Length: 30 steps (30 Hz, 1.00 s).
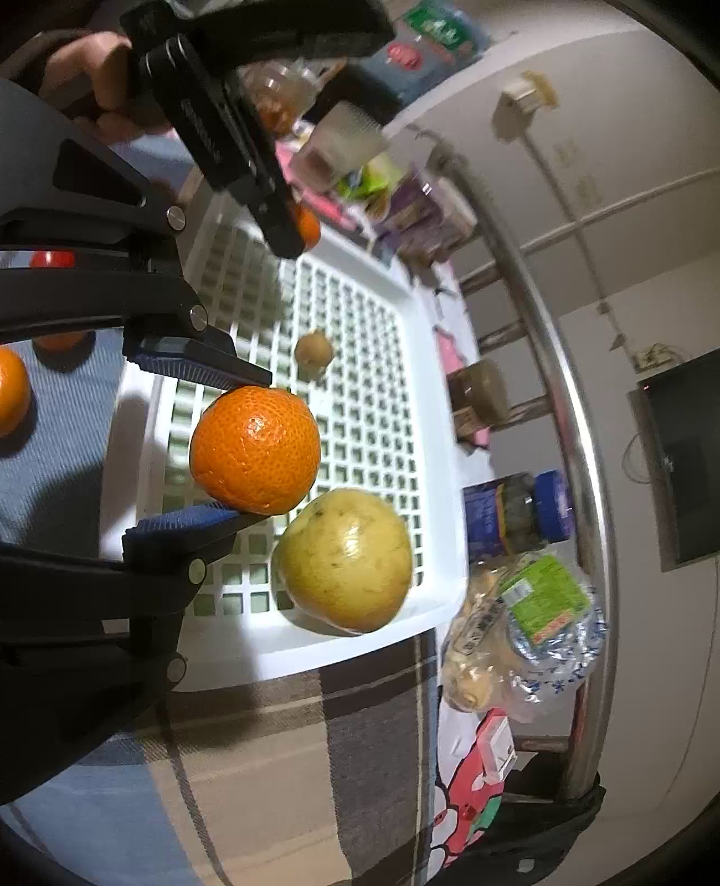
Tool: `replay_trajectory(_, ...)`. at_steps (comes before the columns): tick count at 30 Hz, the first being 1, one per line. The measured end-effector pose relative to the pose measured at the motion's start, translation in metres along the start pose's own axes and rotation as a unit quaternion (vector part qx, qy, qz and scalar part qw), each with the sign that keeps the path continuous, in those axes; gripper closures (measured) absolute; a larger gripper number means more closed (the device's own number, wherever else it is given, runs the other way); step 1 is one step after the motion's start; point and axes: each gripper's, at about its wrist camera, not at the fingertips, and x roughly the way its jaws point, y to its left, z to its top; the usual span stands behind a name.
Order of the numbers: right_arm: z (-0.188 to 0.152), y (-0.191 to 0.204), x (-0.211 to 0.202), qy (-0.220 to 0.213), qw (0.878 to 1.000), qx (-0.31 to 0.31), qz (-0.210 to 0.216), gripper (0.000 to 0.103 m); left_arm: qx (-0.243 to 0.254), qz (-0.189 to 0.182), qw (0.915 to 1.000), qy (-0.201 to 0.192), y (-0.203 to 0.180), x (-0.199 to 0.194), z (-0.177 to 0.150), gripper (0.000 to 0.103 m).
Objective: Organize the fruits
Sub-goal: 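Carry both mandarins over the tray and release them onto it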
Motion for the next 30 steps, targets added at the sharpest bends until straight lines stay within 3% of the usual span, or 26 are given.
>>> replay_trajectory(14,-0.007,-0.003,0.031,0.033,0.999,-0.016,-0.036,0.064,0.006,0.031,0.9993,0.022,0.002,0.023,-0.008,0.063)
replay_trajectory(17,-0.008,-0.003,0.031,0.029,0.999,-0.018,-0.033,0.054,0.004,0.032,0.9993,0.020,0.002,0.022,-0.008,0.062)
replay_trajectory(19,-0.009,-0.003,0.026,0.020,0.999,-0.013,-0.030,0.038,0.004,0.031,0.9994,0.014,0.002,0.019,-0.007,0.054)
replay_trajectory(24,-0.005,-0.004,-0.005,-0.029,0.999,-0.005,-0.014,0.029,0.008,0.046,0.9982,-0.038,-0.004,-0.007,0.000,0.012)
replay_trajectory(27,-0.003,-0.005,-0.029,-0.066,0.998,0.003,-0.011,0.020,0.020,0.050,0.9963,-0.067,-0.011,-0.025,0.005,0.010)
replay_trajectory(30,-0.002,-0.003,-0.051,-0.095,0.995,0.006,-0.004,0.018,0.031,0.050,0.9942,-0.090,-0.018,-0.045,0.008,0.005)
